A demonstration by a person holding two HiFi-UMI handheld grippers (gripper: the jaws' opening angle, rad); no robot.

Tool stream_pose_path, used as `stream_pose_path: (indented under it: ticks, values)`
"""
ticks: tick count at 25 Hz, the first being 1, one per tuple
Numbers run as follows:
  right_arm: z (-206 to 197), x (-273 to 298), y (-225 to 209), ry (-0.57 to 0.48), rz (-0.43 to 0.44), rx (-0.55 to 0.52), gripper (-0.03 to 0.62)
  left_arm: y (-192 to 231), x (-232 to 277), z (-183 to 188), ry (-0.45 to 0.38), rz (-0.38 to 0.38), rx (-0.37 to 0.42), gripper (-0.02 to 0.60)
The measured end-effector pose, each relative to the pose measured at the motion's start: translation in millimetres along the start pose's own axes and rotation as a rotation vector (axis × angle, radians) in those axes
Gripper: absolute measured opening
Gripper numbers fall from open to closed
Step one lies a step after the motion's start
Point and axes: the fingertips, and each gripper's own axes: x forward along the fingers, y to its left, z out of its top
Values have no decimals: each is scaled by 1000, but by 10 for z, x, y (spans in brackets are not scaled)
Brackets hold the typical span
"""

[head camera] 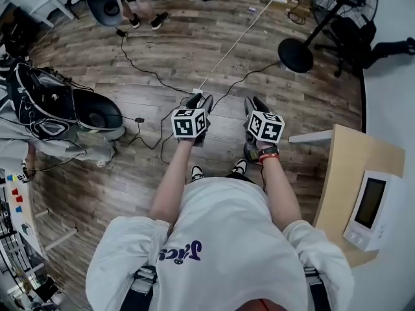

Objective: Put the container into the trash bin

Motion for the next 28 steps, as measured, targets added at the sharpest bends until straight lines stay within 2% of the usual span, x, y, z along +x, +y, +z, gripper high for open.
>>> stream_pose_path:
  ticks: [4,16,21,28]
  values:
    - [320,-63,219,-66,10,-38,107,-2,-212,327,-67,-6,8,169]
    - [1221,-475,834,-279,60,-122,80,-151,-877,1208,-316,0,132,72]
    - [1301,-590,933,-318,47,-165,63,-196,-1019,1311,-366,25,193,45]
    - [1318,-655,958,-353,31,-153,15,-189,-1128,1396,-398,47,237,24]
